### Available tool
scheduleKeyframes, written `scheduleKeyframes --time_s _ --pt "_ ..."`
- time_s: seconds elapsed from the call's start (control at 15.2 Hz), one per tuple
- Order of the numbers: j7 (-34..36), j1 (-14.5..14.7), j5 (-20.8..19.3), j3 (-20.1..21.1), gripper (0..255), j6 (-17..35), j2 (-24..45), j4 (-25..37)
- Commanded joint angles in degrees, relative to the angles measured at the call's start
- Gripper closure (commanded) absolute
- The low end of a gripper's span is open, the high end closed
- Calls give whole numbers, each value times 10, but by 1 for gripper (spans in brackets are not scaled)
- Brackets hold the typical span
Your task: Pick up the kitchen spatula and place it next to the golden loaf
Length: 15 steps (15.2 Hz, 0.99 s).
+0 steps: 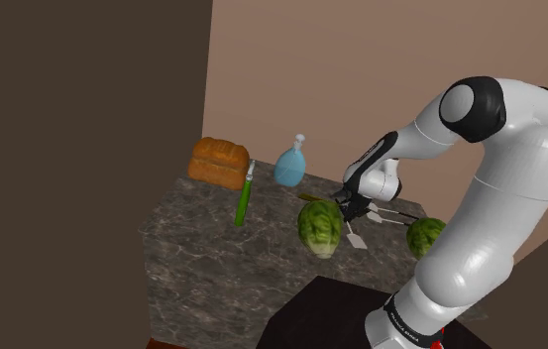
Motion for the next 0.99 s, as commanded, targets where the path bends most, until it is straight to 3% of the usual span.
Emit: scheduleKeyframes --time_s 0.0,0.4,0.92 --pt "10 7 -14 -10 255 -7 -10 -2" --pt "75 38 -102 -59 255 -53 -71 -10" --pt "146 41 -200 -79 255 -123 -150 -9"
